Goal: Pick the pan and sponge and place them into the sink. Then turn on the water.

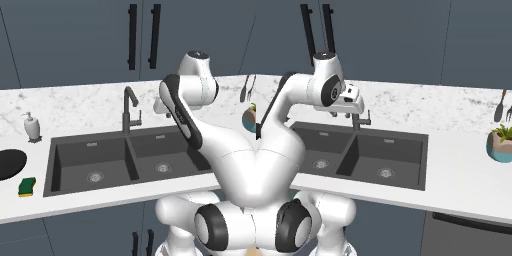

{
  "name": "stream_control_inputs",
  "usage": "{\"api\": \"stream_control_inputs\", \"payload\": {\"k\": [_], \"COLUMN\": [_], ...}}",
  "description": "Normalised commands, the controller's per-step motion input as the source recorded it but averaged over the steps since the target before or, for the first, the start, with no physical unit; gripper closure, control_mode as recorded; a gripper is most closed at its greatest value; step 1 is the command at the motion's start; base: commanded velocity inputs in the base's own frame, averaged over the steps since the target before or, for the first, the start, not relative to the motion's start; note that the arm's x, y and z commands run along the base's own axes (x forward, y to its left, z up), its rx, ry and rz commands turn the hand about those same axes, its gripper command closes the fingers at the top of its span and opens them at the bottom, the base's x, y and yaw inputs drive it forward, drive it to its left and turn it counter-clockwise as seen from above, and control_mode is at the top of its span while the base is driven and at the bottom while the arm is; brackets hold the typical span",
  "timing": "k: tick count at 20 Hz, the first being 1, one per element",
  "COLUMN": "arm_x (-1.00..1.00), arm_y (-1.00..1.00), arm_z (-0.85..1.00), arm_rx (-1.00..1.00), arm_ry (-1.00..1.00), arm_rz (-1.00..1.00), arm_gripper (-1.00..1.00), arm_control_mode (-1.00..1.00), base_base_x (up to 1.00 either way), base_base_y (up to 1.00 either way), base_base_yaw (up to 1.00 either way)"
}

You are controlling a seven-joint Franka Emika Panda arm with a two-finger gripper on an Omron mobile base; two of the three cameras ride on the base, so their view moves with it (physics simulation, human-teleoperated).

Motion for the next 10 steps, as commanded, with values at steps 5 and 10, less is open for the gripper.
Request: {"api": "stream_control_inputs", "payload": {"k": [5,10], "arm_x": [-0.43,-0.77], "arm_y": [0.02,0.23], "arm_z": [0.00,-0.30], "arm_rx": [0.00,0.01], "arm_ry": [-0.03,0.04], "arm_rz": [0.02,0.04], "arm_gripper": [-1.00,-1.00], "arm_control_mode": [-1.00,-1.00], "base_base_x": [0.00,0.00], "base_base_y": [0.00,0.00], "base_base_yaw": [0.00,0.00]}}
